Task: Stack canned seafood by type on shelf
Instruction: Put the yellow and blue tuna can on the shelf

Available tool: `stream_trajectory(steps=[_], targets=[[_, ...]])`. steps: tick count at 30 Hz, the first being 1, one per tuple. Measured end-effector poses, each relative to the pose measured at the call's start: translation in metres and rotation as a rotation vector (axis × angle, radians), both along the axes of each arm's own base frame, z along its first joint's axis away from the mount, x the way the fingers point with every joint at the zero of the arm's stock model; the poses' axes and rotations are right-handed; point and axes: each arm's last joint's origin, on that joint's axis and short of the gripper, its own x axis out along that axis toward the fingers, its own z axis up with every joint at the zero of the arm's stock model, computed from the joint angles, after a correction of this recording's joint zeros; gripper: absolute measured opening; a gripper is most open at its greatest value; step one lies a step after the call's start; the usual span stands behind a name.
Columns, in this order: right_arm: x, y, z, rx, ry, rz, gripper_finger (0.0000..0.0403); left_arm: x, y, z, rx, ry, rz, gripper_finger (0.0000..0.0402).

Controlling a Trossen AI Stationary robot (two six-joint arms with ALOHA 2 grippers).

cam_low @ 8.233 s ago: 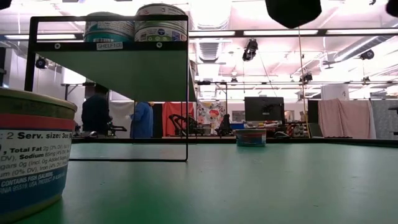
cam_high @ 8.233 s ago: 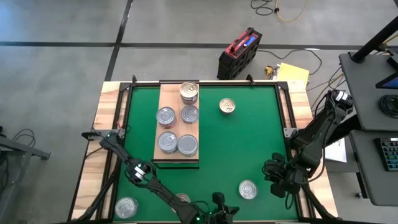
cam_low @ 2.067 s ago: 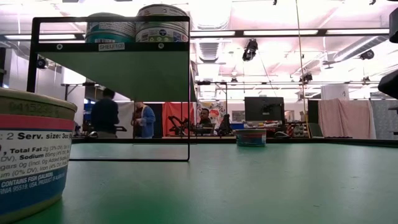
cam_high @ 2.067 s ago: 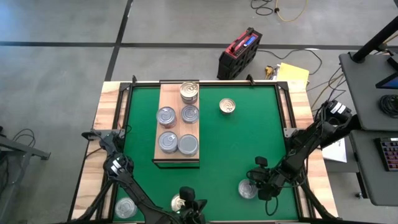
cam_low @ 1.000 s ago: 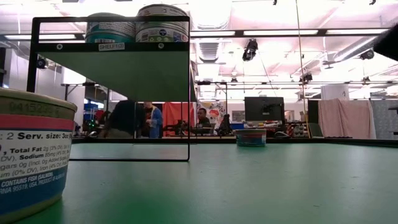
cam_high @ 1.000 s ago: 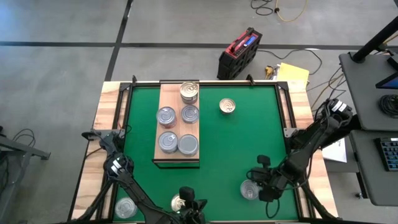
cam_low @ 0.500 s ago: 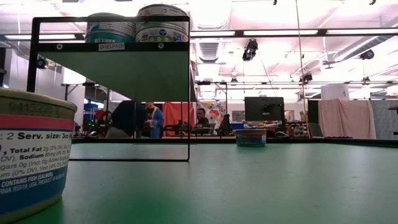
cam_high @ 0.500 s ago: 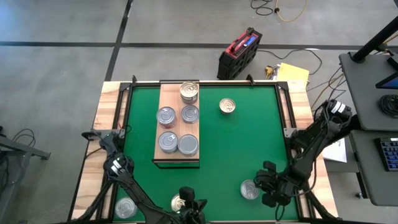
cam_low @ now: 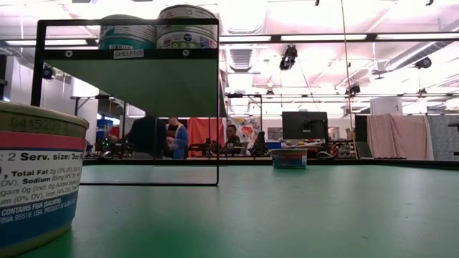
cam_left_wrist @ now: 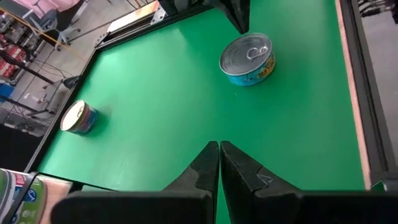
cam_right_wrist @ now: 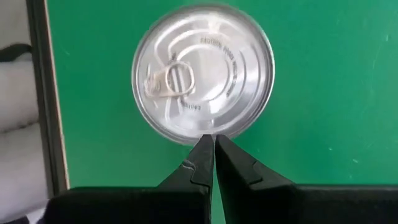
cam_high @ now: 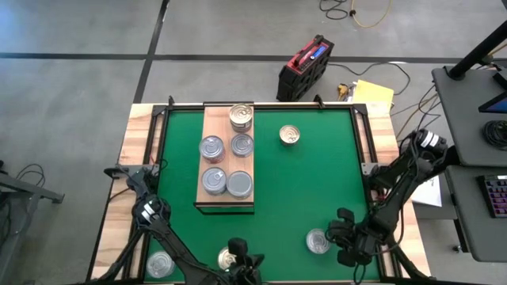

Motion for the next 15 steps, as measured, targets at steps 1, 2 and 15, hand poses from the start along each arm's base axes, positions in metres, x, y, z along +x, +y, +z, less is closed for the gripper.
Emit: stream_trajectory(steps=[1,2,15], targets=[[0.000,0.001,-0.002,-0.005,0.004,0.003,0.0009,0.000,-0.001,0.001,-0.006,-0.006,-0.004,0.0000],[0.000,0.001,-0.003,-0.012,0.008,0.004,0.0009,0.000,-0.003,0.003,-0.011,-0.015,-0.014,0.0000],[-0.001,0.002,-0.005,-0.078,-0.022,0.092,0.0009,-0.064,0.008,0.092,0.067,-0.067,-0.122,0.0000]])
